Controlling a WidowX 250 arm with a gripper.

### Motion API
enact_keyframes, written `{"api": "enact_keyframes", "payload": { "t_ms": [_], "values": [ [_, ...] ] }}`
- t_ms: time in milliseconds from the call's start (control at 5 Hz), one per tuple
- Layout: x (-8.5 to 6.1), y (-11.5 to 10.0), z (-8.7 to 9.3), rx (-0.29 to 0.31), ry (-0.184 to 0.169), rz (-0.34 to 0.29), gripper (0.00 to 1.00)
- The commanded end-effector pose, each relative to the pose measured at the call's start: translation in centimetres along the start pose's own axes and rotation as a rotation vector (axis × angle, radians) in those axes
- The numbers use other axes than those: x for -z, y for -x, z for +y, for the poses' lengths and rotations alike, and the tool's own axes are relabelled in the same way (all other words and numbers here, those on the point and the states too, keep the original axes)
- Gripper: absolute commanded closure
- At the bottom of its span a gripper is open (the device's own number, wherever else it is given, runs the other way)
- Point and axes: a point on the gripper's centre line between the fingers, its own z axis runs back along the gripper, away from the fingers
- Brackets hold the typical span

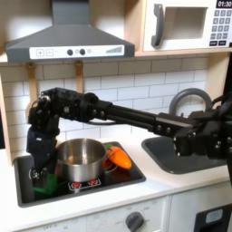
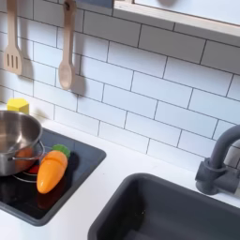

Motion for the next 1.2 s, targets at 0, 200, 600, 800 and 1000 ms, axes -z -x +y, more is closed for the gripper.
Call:
{"api": "enact_keyframes", "payload": {
  "t_ms": [0,200,600,800,1000],
  "values": [
    [0.15,0.29,-0.17,0.005,-0.009,0.003,0.00],
    [0.39,0.16,-0.06,-0.003,-0.017,0.003,0.00],
    [0.69,-0.09,-0.01,-0.021,-0.034,0.011,0.00],
    [0.75,-0.22,-0.15,-0.031,-0.042,0.023,0.00],
    [0.69,-0.34,-0.19,-0.033,-0.049,0.032,0.00]
  ]
}}
